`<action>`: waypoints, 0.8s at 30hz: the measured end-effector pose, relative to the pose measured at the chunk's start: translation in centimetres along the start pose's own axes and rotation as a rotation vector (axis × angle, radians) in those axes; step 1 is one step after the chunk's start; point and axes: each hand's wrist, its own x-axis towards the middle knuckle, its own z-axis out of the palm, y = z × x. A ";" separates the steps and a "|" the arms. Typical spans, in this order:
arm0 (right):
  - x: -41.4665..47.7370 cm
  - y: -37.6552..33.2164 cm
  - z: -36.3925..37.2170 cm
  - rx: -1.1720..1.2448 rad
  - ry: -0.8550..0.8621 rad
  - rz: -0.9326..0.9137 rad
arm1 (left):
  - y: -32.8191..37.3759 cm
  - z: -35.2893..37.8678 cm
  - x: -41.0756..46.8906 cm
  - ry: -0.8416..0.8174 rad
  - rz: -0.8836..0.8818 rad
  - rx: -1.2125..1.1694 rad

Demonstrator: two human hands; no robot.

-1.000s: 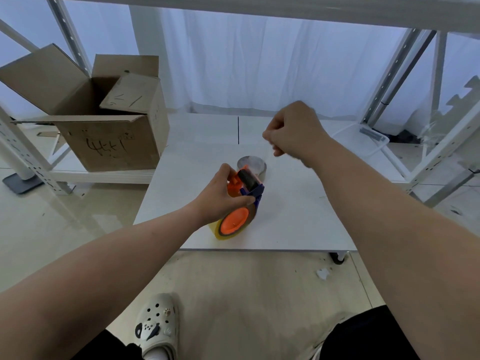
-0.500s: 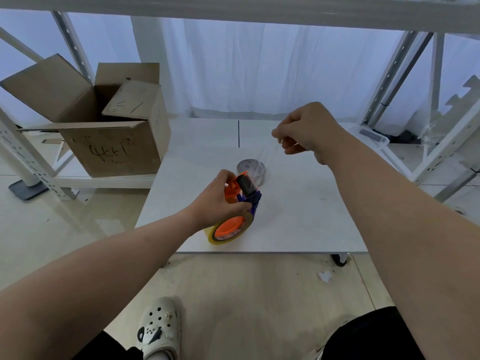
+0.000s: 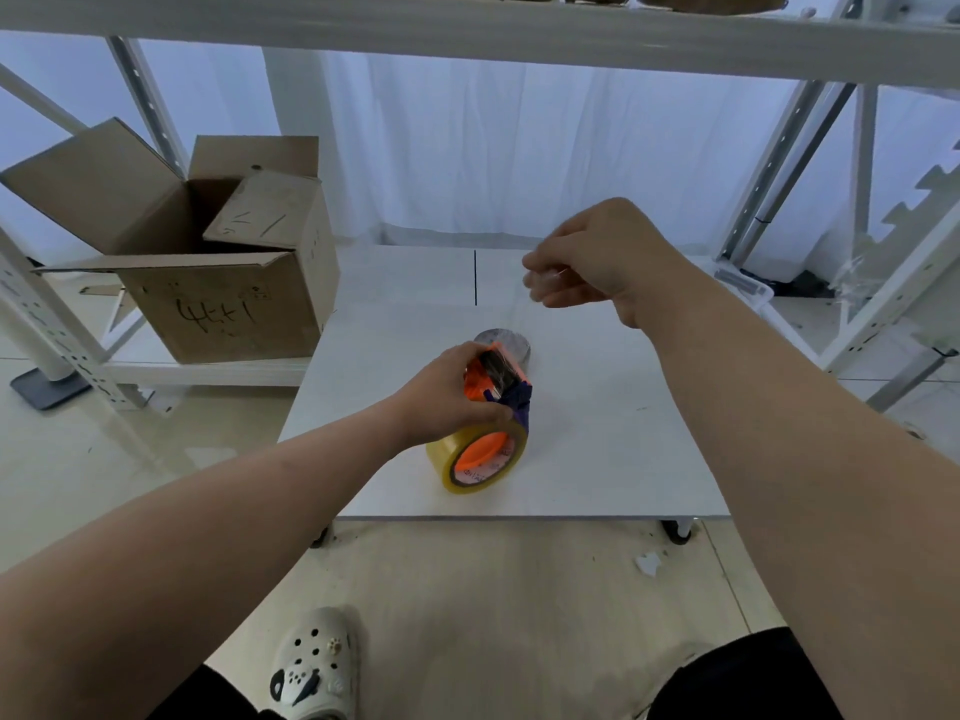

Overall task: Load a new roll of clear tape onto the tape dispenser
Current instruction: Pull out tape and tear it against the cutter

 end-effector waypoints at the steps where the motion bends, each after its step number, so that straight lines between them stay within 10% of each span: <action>1: -0.1 -0.2 0.3 -0.025 0.001 -0.016 | 0.1 0.1 0.0 -0.002 0.003 -0.007; 24: 1.2 8.6 -3.1 0.196 0.031 0.364 | -1.3 -0.3 0.1 -0.093 0.012 -0.153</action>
